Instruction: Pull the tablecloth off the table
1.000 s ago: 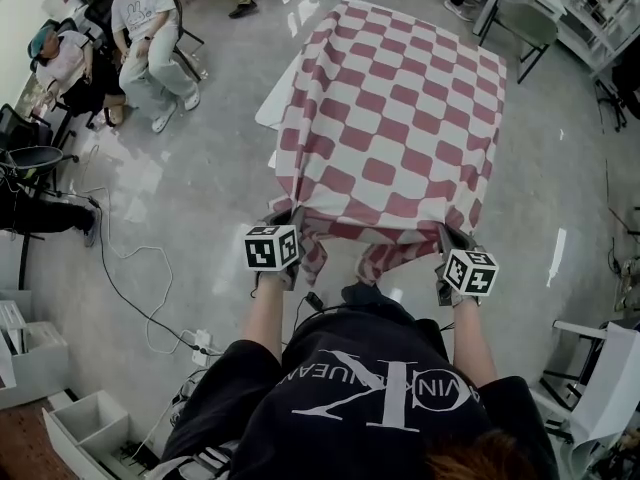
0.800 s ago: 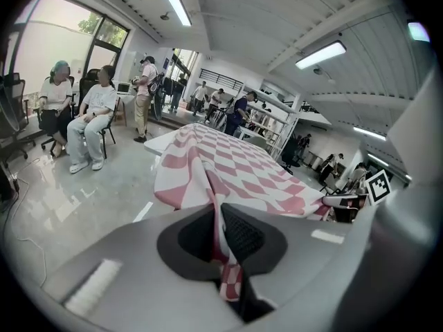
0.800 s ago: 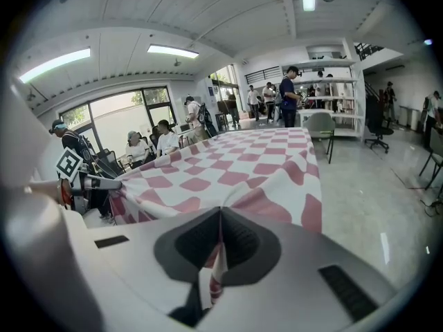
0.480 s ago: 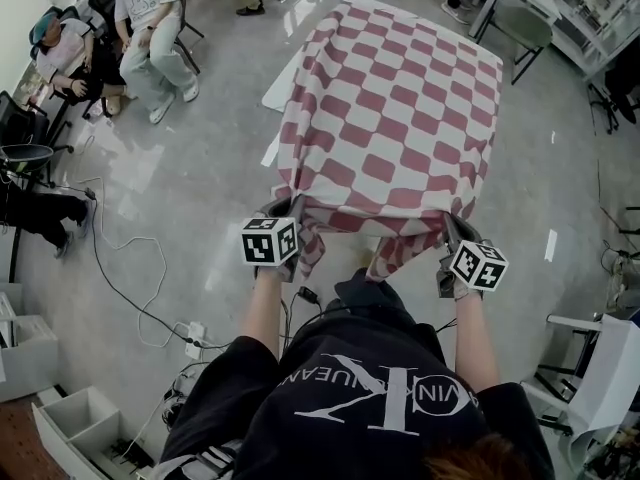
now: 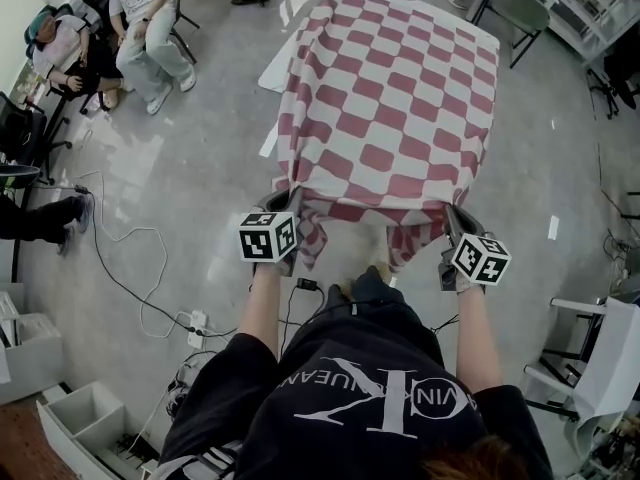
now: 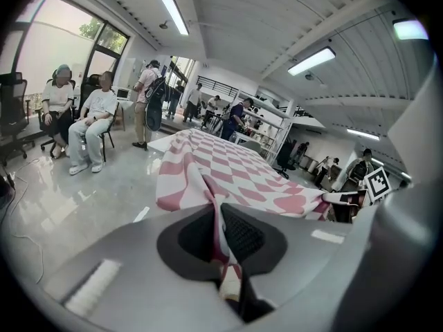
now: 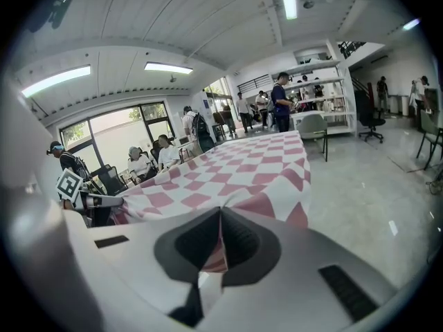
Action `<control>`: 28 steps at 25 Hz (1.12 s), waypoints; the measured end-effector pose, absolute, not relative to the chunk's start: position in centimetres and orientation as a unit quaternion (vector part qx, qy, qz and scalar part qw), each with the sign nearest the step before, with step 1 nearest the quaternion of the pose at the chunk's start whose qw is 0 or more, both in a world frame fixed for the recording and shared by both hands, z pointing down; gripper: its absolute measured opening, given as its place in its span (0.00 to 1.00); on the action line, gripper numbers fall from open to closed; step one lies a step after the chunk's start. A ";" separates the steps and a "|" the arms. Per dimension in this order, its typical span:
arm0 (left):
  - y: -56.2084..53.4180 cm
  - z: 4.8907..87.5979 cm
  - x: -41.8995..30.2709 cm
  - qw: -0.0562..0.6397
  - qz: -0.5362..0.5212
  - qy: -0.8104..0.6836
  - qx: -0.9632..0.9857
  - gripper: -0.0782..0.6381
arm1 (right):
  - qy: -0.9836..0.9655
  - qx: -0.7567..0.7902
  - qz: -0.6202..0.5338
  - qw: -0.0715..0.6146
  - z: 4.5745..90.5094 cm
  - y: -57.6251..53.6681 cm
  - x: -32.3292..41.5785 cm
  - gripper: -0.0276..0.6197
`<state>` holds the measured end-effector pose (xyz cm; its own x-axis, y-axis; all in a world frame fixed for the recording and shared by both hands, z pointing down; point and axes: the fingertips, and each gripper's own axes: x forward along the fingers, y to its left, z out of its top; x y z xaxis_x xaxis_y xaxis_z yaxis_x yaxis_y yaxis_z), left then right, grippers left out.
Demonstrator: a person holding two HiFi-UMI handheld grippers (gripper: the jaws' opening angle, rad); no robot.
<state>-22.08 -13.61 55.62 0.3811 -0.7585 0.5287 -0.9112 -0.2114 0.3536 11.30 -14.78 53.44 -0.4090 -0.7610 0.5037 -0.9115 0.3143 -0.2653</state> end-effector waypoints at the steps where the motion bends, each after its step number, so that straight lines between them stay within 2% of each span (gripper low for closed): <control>1: -13.6 55.6 -22.1 0.316 0.121 -0.544 0.768 0.15 | -0.798 0.523 0.262 0.143 53.5 -14.7 11.3 0.06; 11: -11.6 54.2 -21.8 0.312 0.121 -0.558 0.760 0.15 | -0.805 0.512 0.262 0.146 53.1 -13.0 11.5 0.06; 19: -4.4 55.9 -19.5 0.303 0.121 -0.578 0.747 0.15 | -0.819 0.494 0.260 0.132 54.9 -6.0 13.8 0.06; 28: -1.7 53.2 -19.1 0.289 0.114 -0.600 0.737 0.15 | -0.838 0.471 0.236 0.144 52.6 -3.8 14.2 0.06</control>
